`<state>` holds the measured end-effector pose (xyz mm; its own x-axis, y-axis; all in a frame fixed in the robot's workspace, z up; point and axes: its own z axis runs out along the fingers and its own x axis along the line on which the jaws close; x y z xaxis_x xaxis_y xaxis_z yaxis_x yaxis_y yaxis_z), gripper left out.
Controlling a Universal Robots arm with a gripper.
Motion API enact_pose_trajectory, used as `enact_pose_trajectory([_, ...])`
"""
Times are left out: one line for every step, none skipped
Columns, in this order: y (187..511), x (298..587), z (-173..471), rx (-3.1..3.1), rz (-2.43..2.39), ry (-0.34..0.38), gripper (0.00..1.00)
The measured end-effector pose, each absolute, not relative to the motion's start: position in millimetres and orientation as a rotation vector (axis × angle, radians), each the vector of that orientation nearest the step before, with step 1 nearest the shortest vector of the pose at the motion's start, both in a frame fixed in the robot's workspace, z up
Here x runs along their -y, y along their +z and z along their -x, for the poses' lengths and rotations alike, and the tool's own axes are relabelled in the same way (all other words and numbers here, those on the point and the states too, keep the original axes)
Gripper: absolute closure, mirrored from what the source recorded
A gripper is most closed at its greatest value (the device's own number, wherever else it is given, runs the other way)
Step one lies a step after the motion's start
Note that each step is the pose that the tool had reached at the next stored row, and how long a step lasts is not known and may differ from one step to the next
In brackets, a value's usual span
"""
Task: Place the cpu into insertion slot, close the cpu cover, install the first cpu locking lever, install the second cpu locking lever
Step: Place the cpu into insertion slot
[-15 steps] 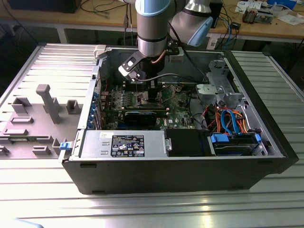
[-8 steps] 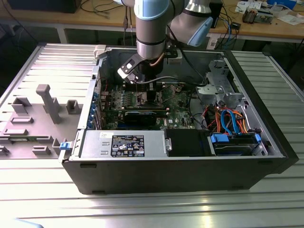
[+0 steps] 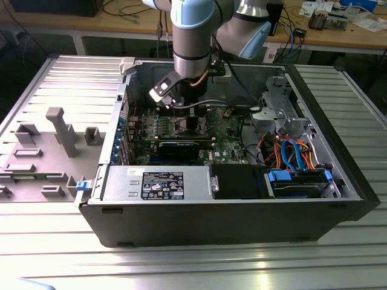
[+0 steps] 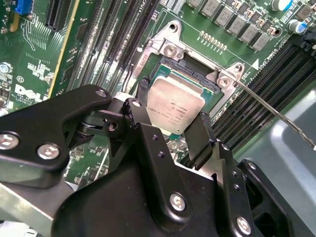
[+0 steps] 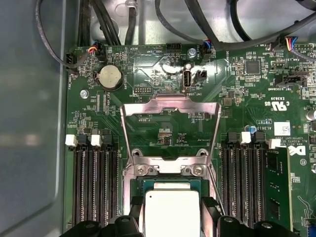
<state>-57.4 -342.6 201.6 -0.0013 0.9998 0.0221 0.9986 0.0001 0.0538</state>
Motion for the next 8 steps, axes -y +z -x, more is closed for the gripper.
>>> enact_pose_trajectory([200.9, 342.6, 57.5, -2.206, -2.204, 0.083, 0.45])
enact_pose_trajectory([200.2, 342.6, 57.5, -2.206, -2.204, 0.083, 0.45])
enact_pose_trajectory([199.7, 342.6, 57.5, -2.206, -2.204, 0.083, 0.45])
enact_pose_trajectory([199.2, 342.8, 57.5, -2.206, -2.205, 0.082, 0.45])
enact_pose_trajectory([199.1, 342.7, 57.5, -2.206, -2.205, 0.082, 0.45])
enact_pose_trajectory([198.9, 342.6, 57.5, -2.206, -2.205, 0.082, 0.45])
enact_pose_trajectory([198.9, 342.6, 57.5, -2.206, -2.205, 0.082, 0.45])
enact_pose_trajectory([198.9, 342.6, 57.5, -2.206, -2.205, 0.082, 0.45])
